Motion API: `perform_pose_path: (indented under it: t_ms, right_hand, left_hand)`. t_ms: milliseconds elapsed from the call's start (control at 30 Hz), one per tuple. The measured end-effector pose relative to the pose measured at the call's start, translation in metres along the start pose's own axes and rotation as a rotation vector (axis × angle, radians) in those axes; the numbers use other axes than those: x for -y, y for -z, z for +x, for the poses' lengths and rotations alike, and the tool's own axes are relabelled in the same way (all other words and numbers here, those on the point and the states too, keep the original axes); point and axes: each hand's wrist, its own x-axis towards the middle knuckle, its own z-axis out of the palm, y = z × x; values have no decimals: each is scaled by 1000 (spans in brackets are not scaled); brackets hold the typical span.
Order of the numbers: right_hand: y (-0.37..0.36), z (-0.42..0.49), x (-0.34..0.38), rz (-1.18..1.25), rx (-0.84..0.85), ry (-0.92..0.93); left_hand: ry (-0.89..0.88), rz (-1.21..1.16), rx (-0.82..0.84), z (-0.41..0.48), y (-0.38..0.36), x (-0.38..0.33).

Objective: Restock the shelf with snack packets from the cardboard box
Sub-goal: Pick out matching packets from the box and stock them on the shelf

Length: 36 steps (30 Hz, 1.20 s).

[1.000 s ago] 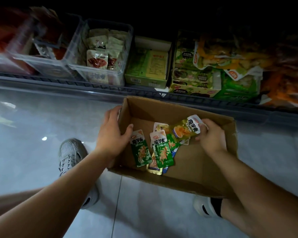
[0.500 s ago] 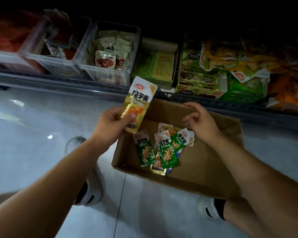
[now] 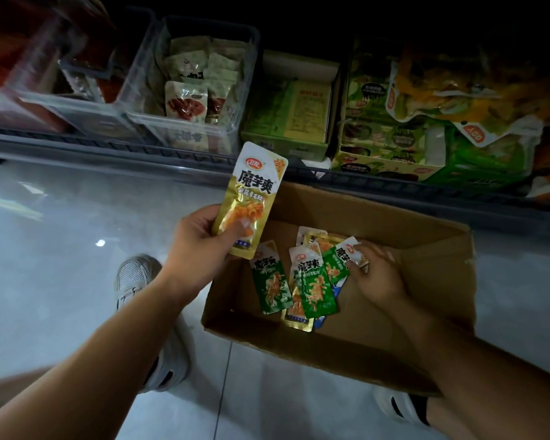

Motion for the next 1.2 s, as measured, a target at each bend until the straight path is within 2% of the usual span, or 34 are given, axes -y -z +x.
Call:
perform_pose_path:
  t_ms: [100,400,600,767,967,1200]
  right_hand:
    - [-6,12,-10,15,62,-45]
    - [-11,28,2,-98,72,-115]
    - [-7,33,2,248,135,-275]
    - [14,23,0,321,156,-382]
    - [47,-1,10,331,338,-466]
    - [60,-34,12,541,228,-610]
  left_hand:
    - [-9,11,5,-3,0,2]
    - [-5,12,-20,-5,0,5]
    - [-25,48,-27,-4,-1,6]
    - [-25,64,-21,-5,-1,5]
    - [-2,38,-45,-10,0,5]
    - [8,19,-39,-22,3,6]
